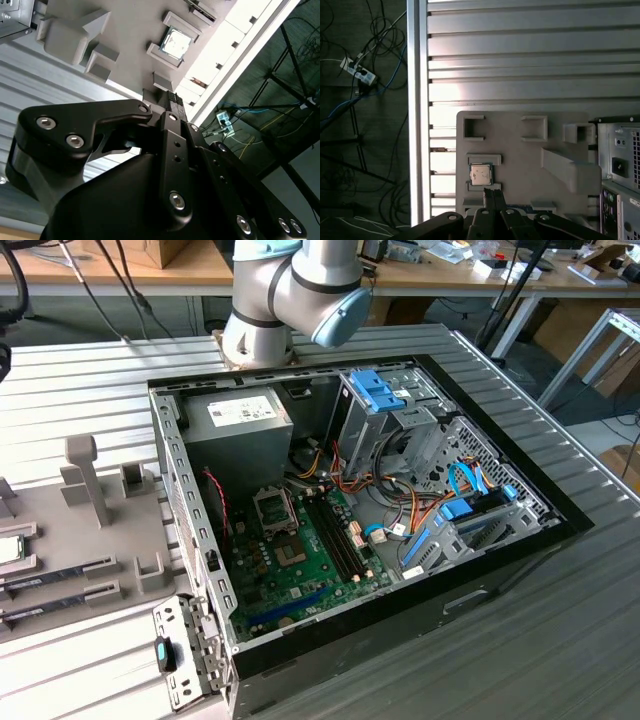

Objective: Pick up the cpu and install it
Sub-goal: 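Reach for the cpu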

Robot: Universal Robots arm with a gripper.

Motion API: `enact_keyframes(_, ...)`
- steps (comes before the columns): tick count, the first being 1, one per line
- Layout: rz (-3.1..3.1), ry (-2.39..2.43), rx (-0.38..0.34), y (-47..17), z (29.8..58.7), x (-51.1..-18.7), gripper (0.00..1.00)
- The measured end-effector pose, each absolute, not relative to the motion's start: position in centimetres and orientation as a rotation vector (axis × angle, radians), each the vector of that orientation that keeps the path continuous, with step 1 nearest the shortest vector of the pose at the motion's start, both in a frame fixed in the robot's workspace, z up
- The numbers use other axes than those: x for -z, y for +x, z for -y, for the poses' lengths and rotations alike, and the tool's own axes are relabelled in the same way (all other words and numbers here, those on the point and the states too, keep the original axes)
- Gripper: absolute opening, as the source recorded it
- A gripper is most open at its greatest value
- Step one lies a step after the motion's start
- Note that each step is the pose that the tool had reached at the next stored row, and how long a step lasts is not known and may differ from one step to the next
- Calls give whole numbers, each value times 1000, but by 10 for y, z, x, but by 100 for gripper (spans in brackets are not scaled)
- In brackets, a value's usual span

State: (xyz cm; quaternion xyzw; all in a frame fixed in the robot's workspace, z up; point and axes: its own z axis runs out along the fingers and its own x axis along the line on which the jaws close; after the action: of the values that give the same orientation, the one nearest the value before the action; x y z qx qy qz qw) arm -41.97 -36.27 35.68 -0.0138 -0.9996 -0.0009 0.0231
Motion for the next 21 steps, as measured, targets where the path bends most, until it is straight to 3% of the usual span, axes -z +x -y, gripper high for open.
enact_keyframes(21,3095,-43,3,-420,363,-343,11)
